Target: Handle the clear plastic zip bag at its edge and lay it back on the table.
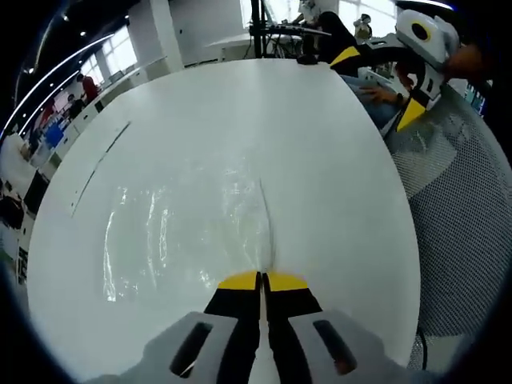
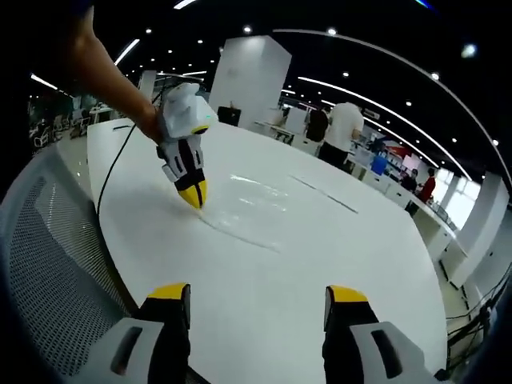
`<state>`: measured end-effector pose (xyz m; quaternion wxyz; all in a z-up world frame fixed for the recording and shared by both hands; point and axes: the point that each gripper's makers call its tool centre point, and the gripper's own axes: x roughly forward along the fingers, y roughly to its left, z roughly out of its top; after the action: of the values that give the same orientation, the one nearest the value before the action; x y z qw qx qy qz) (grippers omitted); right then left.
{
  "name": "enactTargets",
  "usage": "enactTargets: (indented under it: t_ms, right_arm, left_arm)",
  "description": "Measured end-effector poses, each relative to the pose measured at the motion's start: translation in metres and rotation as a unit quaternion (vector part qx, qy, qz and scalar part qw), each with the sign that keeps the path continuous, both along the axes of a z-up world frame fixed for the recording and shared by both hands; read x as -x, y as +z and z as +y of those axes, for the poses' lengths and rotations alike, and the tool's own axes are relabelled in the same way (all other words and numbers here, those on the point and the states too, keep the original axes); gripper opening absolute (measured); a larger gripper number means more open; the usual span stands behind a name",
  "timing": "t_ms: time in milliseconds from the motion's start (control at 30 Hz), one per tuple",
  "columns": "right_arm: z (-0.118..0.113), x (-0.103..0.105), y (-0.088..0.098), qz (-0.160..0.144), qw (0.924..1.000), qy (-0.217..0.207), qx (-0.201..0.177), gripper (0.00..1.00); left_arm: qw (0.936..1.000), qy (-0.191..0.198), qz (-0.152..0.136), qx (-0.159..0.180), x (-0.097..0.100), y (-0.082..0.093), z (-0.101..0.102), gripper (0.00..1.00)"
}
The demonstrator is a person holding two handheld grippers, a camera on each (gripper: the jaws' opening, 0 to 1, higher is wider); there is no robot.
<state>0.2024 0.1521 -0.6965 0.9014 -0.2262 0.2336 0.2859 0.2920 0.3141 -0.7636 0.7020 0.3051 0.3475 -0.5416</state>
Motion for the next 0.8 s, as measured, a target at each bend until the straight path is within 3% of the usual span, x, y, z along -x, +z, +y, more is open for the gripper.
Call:
enactTargets:
  t_ms: [233,800]
  right_arm:
    - [0.019,-0.007,0.009,-0.006,0.9994,0.030,0.018,0.60]
    - [0.056,-0.001,0.021,-0.035,0.9926,0.103,0.054,0.51]
  left_arm:
    - [0.9999,0.000,0.005,0.011,0.016,0.010,0.003,0.00]
    - [0.9994,0.004,0.013,0.033,0.067,0.048,0.010,0.00]
